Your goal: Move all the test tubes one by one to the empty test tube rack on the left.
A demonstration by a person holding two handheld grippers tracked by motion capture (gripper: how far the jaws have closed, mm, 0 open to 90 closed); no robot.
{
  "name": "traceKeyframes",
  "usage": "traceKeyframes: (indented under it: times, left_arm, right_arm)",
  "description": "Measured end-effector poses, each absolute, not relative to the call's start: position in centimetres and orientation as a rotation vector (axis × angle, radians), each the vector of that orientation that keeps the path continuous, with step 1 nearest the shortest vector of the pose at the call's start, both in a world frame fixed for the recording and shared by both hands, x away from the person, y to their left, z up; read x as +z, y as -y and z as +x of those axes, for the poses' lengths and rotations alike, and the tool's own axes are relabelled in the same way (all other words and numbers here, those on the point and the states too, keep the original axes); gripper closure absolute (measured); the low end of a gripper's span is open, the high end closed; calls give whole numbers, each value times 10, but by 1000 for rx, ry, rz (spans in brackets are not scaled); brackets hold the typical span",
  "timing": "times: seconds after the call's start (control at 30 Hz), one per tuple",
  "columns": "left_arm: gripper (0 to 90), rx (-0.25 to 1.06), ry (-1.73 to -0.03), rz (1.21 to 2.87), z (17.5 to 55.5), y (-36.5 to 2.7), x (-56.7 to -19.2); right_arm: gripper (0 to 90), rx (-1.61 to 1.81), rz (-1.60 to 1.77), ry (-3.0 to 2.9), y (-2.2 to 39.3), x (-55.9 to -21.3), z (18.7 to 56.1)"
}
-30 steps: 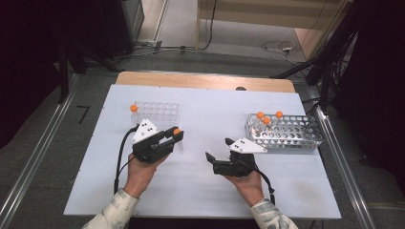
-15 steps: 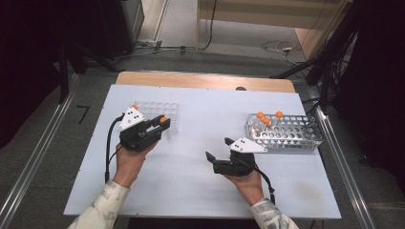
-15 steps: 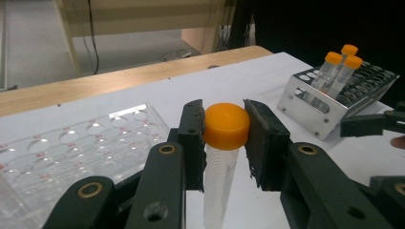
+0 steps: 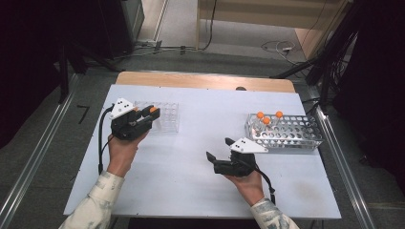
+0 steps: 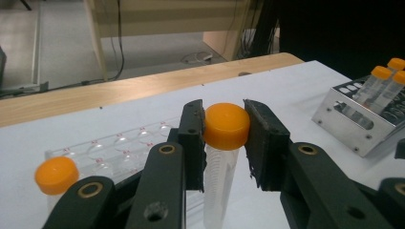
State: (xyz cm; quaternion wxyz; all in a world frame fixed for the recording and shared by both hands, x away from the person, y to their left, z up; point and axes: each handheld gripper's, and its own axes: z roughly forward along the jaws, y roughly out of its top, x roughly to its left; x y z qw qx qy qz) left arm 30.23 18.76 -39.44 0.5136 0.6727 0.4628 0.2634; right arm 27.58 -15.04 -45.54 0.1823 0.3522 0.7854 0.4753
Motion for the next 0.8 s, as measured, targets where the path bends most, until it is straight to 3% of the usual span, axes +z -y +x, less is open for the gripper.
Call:
traceKeyframes:
  times: [0.8]
  left_arm:
    - [705,810,-1210,1589,334,-217,-384]
  right_arm:
    - [156,1351,995,-2218,151,-456,275]
